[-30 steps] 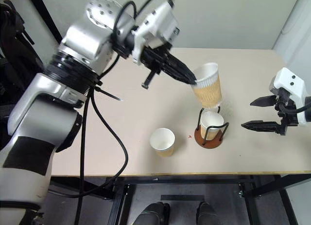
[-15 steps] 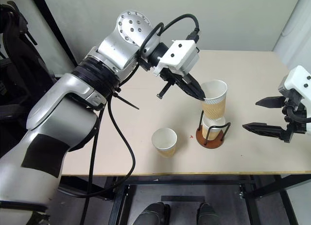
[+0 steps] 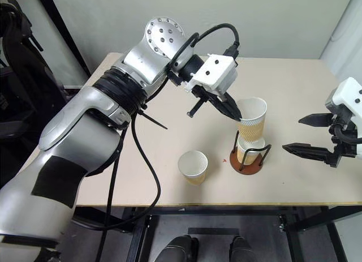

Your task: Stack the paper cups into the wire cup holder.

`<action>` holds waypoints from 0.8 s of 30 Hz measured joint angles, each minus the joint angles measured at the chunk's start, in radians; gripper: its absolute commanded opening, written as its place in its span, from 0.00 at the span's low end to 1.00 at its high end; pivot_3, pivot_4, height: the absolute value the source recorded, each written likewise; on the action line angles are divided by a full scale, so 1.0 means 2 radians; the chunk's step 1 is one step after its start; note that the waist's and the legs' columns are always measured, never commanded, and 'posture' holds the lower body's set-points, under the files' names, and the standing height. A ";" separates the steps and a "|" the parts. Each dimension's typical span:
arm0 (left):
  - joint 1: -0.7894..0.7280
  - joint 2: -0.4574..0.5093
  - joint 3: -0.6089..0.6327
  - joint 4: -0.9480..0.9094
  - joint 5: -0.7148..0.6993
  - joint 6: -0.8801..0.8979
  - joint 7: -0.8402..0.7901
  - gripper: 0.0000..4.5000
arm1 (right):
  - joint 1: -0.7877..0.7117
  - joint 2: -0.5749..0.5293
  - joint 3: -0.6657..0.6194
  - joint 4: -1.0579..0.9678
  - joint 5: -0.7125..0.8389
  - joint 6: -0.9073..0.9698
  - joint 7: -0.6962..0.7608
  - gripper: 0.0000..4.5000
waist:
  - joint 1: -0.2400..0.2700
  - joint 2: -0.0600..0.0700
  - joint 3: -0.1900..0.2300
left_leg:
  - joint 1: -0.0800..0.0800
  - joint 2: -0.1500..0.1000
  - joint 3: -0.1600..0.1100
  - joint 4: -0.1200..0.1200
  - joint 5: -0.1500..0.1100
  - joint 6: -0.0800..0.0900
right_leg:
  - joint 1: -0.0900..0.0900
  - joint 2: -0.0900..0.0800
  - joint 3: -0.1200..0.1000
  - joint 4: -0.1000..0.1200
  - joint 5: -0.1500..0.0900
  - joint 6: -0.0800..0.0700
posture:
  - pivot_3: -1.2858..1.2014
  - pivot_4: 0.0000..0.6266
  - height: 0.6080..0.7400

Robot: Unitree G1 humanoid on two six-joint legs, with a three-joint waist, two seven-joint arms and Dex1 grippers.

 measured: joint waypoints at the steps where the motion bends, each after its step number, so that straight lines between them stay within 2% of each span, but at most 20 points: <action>1: 0.000 -0.003 0.000 0.000 0.002 -0.001 0.000 0.01 | 0.001 0.000 0.000 -0.001 0.001 0.000 -0.001 1.00 | 0.000 0.000 0.000 | 0.000 -0.001 0.000 0.000 0.000 0.000 | 0.000 0.000 0.000 0.000 0.000 0.000 | 0.52 0.24 1.00; 10: 0.005 -0.026 0.001 0.026 0.031 -0.030 0.000 0.01 | 0.011 0.000 -0.008 -0.012 0.011 0.005 -0.011 1.00 | 0.000 0.000 0.000 | 0.000 -0.005 0.001 0.001 0.000 0.000 | 0.001 -0.004 0.000 0.000 0.000 0.006 | 0.52 0.24 1.00; 24: 0.007 -0.061 0.040 0.063 0.077 -0.065 0.000 0.01 | 0.027 0.000 -0.034 -0.024 0.025 0.016 -0.022 1.00 | 0.002 0.000 0.000 | -0.001 -0.006 0.002 0.001 -0.001 0.002 | 0.001 -0.005 -0.001 -0.002 -0.001 0.007 | 0.52 0.24 1.00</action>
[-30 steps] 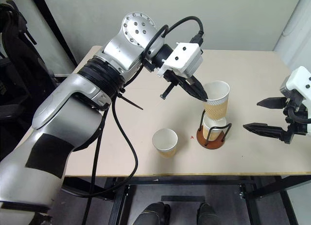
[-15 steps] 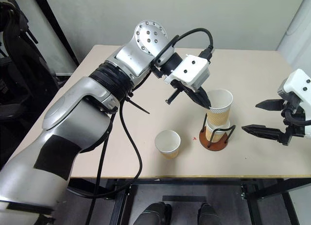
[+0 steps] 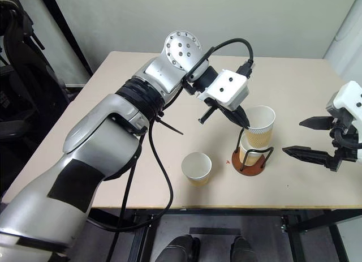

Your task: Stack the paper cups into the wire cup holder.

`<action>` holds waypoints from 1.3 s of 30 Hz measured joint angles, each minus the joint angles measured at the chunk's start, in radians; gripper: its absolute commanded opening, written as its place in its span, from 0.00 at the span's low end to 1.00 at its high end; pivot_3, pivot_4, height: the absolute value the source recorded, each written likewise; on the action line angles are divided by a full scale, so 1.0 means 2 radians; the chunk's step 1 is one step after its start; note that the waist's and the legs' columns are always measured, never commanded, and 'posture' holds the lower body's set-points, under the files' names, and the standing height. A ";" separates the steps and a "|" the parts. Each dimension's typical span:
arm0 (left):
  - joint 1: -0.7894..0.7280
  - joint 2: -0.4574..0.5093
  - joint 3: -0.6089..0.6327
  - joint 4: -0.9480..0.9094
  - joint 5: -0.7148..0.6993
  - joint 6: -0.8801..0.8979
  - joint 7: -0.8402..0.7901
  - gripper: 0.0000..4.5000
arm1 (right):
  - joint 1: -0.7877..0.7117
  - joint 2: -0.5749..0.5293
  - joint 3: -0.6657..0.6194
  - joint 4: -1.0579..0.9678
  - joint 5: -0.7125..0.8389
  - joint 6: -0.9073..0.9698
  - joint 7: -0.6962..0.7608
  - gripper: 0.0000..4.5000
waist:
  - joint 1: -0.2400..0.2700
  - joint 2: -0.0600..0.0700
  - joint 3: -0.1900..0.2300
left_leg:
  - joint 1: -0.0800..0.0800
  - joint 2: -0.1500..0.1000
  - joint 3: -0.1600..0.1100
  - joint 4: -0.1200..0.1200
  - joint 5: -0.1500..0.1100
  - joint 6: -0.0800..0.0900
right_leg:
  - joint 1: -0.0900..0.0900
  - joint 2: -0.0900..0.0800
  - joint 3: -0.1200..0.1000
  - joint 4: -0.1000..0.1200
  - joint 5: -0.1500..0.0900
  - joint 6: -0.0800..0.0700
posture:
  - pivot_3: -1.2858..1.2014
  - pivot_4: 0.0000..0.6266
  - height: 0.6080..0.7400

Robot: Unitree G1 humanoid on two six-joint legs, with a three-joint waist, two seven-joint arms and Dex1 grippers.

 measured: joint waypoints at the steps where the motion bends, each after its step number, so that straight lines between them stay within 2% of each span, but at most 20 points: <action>1: 0.000 0.000 0.000 0.000 0.004 -0.002 0.000 0.01 | 0.000 0.000 0.000 0.000 0.001 0.000 0.000 1.00 | 0.000 0.000 0.000 | 0.000 0.000 0.000 0.000 0.000 0.000 | 0.000 0.000 0.000 0.000 0.000 0.000 | 0.52 0.24 1.00; 7: 0.002 0.000 0.001 0.006 0.023 -0.018 0.000 0.01 | 0.001 0.000 0.000 0.000 0.004 0.000 -0.001 1.00 | 0.000 0.000 0.000 | 0.000 0.000 0.000 0.000 0.000 0.001 | 0.000 0.000 0.000 0.000 0.000 0.000 | 0.52 0.24 1.00; 10: 0.006 -0.010 0.013 0.019 0.038 -0.024 0.000 0.13 | 0.001 0.000 0.000 0.000 0.005 0.000 -0.002 1.00 | 0.000 0.000 0.000 | 0.000 0.000 0.000 0.001 0.000 0.001 | 0.000 0.000 0.000 0.000 0.000 0.000 | 0.52 0.24 1.00; 17: 0.009 -0.031 0.054 0.025 0.050 -0.019 0.000 0.69 | -0.004 -0.001 0.000 0.000 0.016 0.000 -0.003 1.00 | 0.000 0.000 0.000 | 0.000 0.000 0.001 0.001 -0.001 0.001 | 0.000 0.000 0.000 0.000 0.000 0.001 | 0.52 0.24 1.00; 21: 0.008 -0.027 0.083 0.021 0.033 0.018 -0.001 0.99 | -0.053 -0.001 0.003 0.003 0.052 0.008 -0.012 1.00 | 0.000 0.000 0.000 | 0.000 0.000 0.001 0.001 0.000 0.001 | 0.000 0.000 0.000 0.000 0.000 0.001 | 0.52 0.24 1.00; 22: 0.004 -0.020 0.092 0.015 0.018 0.039 -0.001 0.99 | -0.072 -0.002 0.005 0.004 0.063 0.010 -0.017 1.00 | 0.000 0.000 0.000 | 0.000 0.000 0.001 0.001 0.000 0.001 | 0.000 0.000 0.000 0.000 0.000 0.001 | 0.52 0.24 1.00; 25: -0.004 0.032 0.108 -0.030 -0.036 0.103 -0.001 0.99 | -0.111 -0.003 0.021 0.006 0.090 0.012 -0.030 1.00 | -0.003 0.000 0.000 | 0.001 0.000 0.001 0.001 -0.001 0.001 | 0.000 0.001 0.000 0.000 0.000 0.001 | 0.52 0.24 1.00; 27: 0.001 0.086 0.099 -0.091 -0.080 0.146 -0.001 0.99 | -0.126 -0.003 0.033 0.010 0.104 0.016 -0.038 1.00 | -0.005 0.001 0.000 | 0.001 0.000 0.001 0.000 -0.001 0.000 | 0.000 0.001 0.000 0.000 0.000 0.001 | 0.52 0.24 1.00; 28: 0.009 0.121 0.087 -0.132 -0.107 0.169 -0.001 0.99 | -0.133 -0.003 0.041 0.011 0.110 0.018 -0.043 1.00 | -0.006 0.001 0.000 | 0.001 0.000 0.001 0.000 -0.001 0.000 | 0.000 0.001 0.000 0.000 0.000 0.001 | 0.52 0.24 1.00; 30: 0.042 0.222 0.040 -0.236 -0.155 0.196 -0.001 0.99 | -0.148 -0.003 0.056 0.012 0.124 0.021 -0.049 1.00 | -0.009 0.003 -0.001 | 0.003 0.000 0.001 -0.001 -0.001 -0.001 | 0.001 0.001 0.001 0.000 -0.001 0.000 | 0.52 0.24 1.00; 34: 0.104 0.352 -0.033 -0.359 -0.184 0.191 -0.001 0.99 | -0.174 0.000 0.081 0.016 0.140 0.020 -0.058 1.00 | -0.008 0.003 -0.001 | 0.003 0.000 0.000 0.000 -0.001 -0.001 | 0.001 0.001 -0.001 0.003 -0.004 -0.001 | 0.52 0.24 1.00; 36: 0.129 0.392 -0.057 -0.404 -0.180 0.166 -0.001 0.99 | -0.186 0.002 0.097 0.017 0.145 0.018 -0.061 1.00 | -0.004 0.003 -0.001 | 0.003 -0.001 -0.002 0.001 -0.001 -0.001 | 0.002 0.001 -0.001 0.003 -0.005 -0.003 | 0.52 0.24 1.00; 39: 0.161 0.421 -0.061 -0.462 -0.176 0.151 -0.001 0.99 | -0.195 0.007 0.118 0.022 0.144 0.008 -0.061 1.00 | -0.001 0.003 -0.001 | 0.003 -0.002 -0.003 0.001 -0.001 -0.001 | 0.003 0.000 -0.001 0.003 -0.007 -0.006 | 0.52 0.24 1.00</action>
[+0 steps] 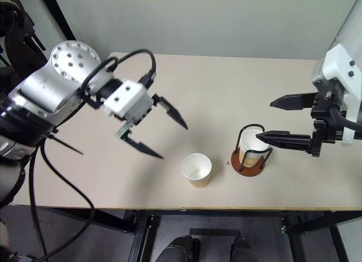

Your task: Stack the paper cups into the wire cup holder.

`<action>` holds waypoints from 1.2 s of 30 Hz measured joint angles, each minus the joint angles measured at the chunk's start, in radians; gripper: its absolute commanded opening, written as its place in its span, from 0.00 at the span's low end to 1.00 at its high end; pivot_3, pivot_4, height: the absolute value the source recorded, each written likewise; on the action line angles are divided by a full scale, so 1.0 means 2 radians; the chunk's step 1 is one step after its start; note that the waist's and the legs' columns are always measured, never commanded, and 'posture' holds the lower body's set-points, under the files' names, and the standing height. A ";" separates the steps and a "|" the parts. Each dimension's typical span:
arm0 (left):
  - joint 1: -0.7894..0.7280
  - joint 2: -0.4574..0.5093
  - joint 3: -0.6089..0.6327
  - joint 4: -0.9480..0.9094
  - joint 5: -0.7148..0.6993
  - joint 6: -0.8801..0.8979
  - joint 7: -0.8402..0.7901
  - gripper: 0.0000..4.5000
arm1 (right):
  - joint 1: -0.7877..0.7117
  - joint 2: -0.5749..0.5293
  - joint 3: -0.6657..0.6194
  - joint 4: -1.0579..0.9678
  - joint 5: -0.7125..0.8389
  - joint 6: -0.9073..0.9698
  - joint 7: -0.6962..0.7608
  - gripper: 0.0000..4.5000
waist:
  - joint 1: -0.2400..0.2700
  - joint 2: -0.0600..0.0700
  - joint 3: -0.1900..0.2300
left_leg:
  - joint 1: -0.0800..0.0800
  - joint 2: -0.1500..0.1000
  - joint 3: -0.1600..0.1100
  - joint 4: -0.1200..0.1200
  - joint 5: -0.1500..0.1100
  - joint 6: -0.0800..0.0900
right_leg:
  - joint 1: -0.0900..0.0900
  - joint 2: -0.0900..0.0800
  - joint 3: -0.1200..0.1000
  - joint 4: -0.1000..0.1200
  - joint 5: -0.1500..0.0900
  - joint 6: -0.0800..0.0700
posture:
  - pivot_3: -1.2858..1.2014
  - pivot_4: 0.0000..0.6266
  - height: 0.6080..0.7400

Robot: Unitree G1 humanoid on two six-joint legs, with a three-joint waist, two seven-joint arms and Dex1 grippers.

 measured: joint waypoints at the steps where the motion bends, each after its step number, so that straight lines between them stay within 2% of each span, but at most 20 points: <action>1: 0.007 0.002 0.000 -0.013 0.004 -0.004 0.000 0.99 | -0.001 0.001 0.005 0.002 -0.001 -0.002 0.000 1.00 | 0.000 0.000 0.000 | 0.000 -0.001 0.000 0.000 0.000 0.000 | 0.000 0.001 0.000 0.000 0.000 0.000 | 0.52 0.24 1.00; 5: 0.025 0.007 -0.010 -0.042 0.030 -0.028 0.000 0.99 | -0.006 0.001 0.019 0.009 -0.002 -0.011 0.001 1.00 | -0.003 0.000 0.000 | 0.001 -0.001 0.000 0.000 0.000 0.000 | 0.000 -0.002 0.001 0.000 0.000 0.000 | 0.52 0.24 1.00; 8: 0.026 0.022 -0.035 -0.059 0.041 -0.044 0.000 0.99 | -0.010 0.001 0.022 0.011 -0.002 -0.013 0.001 1.00 | -0.006 0.000 0.000 | 0.001 -0.001 0.000 -0.001 0.000 0.000 | 0.000 -0.001 0.001 0.000 0.001 -0.001 | 0.52 0.24 1.00; 11: 0.026 0.017 -0.048 -0.053 0.064 -0.073 0.000 0.99 | -0.012 0.000 0.022 0.013 -0.002 -0.015 0.002 1.00 | -0.007 0.000 0.000 | 0.001 0.000 -0.001 -0.002 0.000 0.000 | 0.000 0.000 0.001 0.000 0.001 -0.002 | 0.52 0.24 1.00; 21: 0.026 -0.100 -0.046 0.060 0.150 -0.156 0.000 0.99 | -0.003 -0.009 0.021 0.012 -0.002 -0.015 0.004 1.00 | -0.007 0.000 0.000 | 0.000 0.001 -0.002 -0.002 0.000 0.000 | 0.000 0.000 0.001 0.000 0.001 -0.004 | 0.52 0.24 1.00; 26: 0.026 -0.109 -0.046 0.072 0.153 -0.168 0.000 0.99 | -0.001 -0.010 0.021 0.011 -0.002 -0.015 0.002 1.00 | -0.007 0.000 0.000 | 0.000 0.002 -0.002 -0.003 0.000 -0.001 | -0.001 0.000 0.000 0.000 0.001 -0.004 | 0.52 0.24 1.00; 29: 0.028 -0.106 -0.050 0.070 0.155 -0.178 0.000 0.86 | -0.001 -0.010 0.021 0.011 -0.002 -0.015 0.000 1.00 | -0.008 0.000 0.000 | 0.000 0.002 -0.002 -0.003 -0.001 -0.002 | -0.001 0.000 0.000 0.000 0.000 -0.003 | 0.52 0.24 1.00; 36: 0.039 -0.083 -0.069 0.049 0.149 -0.191 0.000 0.29 | -0.001 -0.012 0.021 0.011 -0.002 -0.012 -0.004 1.00 | -0.007 0.000 0.000 | 0.000 0.002 -0.002 -0.003 -0.001 -0.002 | -0.001 0.000 0.000 0.000 0.000 -0.003 | 0.52 0.24 1.00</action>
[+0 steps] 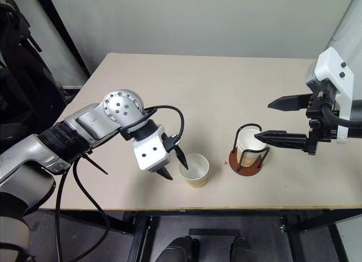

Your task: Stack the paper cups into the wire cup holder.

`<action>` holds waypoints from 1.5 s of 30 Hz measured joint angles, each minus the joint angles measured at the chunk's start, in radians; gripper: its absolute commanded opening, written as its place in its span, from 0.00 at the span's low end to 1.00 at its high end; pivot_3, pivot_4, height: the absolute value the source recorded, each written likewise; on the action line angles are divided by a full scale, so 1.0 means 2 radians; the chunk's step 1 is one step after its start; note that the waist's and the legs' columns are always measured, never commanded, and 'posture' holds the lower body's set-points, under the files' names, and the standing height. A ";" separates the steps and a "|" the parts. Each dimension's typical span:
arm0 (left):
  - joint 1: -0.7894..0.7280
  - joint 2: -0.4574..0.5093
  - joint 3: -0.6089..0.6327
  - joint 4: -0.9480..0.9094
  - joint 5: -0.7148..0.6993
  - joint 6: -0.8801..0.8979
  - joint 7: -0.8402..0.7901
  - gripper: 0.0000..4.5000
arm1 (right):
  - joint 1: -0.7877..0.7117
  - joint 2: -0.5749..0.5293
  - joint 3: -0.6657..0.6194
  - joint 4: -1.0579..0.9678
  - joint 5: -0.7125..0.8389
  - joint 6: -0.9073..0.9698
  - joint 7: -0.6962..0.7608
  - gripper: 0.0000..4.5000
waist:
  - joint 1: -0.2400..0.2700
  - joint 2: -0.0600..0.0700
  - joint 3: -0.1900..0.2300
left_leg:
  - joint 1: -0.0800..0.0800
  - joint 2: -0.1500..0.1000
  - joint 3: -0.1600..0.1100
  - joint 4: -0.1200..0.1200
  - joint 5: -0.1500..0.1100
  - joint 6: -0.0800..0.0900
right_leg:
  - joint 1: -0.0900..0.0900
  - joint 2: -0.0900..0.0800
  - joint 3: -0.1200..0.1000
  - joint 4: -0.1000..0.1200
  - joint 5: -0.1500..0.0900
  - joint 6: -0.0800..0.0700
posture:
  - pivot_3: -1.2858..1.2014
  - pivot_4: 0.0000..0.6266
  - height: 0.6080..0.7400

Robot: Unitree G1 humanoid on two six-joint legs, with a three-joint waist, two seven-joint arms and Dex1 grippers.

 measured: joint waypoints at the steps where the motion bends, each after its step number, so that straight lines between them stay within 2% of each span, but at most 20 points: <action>1: 0.000 0.004 -0.003 -0.004 -0.001 -0.002 0.000 0.22 | 0.000 0.000 0.000 0.000 0.000 0.001 -0.001 1.00 | 0.000 0.000 0.000 | 0.000 0.000 0.000 0.000 0.000 0.000 | 0.000 0.000 0.000 0.000 0.000 0.000 | 0.52 0.24 1.00; 3: 0.000 0.009 -0.008 -0.008 0.000 -0.008 0.000 0.04 | 0.000 0.000 0.000 0.000 0.000 0.002 -0.002 1.00 | 0.000 0.000 0.000 | 0.000 0.000 0.000 0.000 0.000 0.000 | 0.000 0.000 0.000 0.000 0.000 0.000 | 0.52 0.24 1.00; 4: 0.002 0.009 -0.008 -0.008 0.001 -0.013 0.000 0.01 | 0.000 0.000 0.000 0.000 0.000 0.002 -0.003 1.00 | 0.000 0.000 0.000 | 0.000 0.000 0.000 0.000 0.000 0.000 | 0.000 0.000 0.000 0.000 0.000 0.000 | 0.52 0.24 1.00; 13: 0.019 -0.012 0.007 0.007 0.046 -0.068 0.000 0.01 | 0.000 0.000 0.000 0.000 0.001 0.002 -0.003 1.00 | 0.001 0.000 0.000 | 0.001 0.000 0.000 0.000 -0.001 0.002 | 0.001 0.000 0.000 0.000 0.000 0.000 | 0.52 0.24 1.00; 21: -0.004 -0.042 0.026 0.070 0.056 -0.053 0.000 0.01 | 0.009 -0.004 -0.003 0.003 -0.001 -0.001 0.002 1.00 | 0.002 0.000 0.000 | 0.001 0.000 -0.001 0.000 -0.001 0.003 | 0.000 0.000 0.000 0.000 0.001 -0.002 | 0.52 0.24 1.00; 29: -0.011 -0.046 0.032 0.078 0.053 -0.037 0.000 0.01 | 0.016 -0.007 -0.003 0.007 -0.010 -0.013 0.009 1.00 | 0.001 0.000 0.000 | 0.000 0.001 0.000 0.000 -0.001 0.001 | 0.000 0.001 0.000 0.000 0.001 -0.002 | 0.52 0.24 1.00; 32: -0.036 -0.045 0.031 0.079 0.023 -0.002 -0.001 0.01 | 0.016 -0.008 -0.003 0.008 -0.010 -0.015 0.012 1.00 | 0.002 0.000 0.000 | -0.001 0.001 0.000 0.000 -0.001 0.000 | -0.001 0.001 0.000 0.000 0.001 -0.002 | 0.52 0.24 1.00; 38: -0.143 -0.043 0.030 0.115 -0.077 0.085 -0.001 0.01 | 0.031 -0.027 -0.001 0.035 -0.035 -0.031 0.042 1.00 | 0.003 0.000 0.000 | -0.002 0.001 0.000 0.000 -0.002 -0.001 | -0.001 0.000 0.000 -0.002 0.001 -0.001 | 0.52 0.24 1.00; 45: -0.176 -0.047 0.011 0.125 -0.153 0.153 -0.001 0.01 | 0.061 -0.029 0.001 0.061 -0.073 -0.054 0.070 1.00 | 0.003 0.000 0.000 | -0.002 0.001 0.000 0.000 -0.004 -0.002 | -0.001 0.000 -0.001 -0.002 0.001 0.004 | 0.52 0.24 1.00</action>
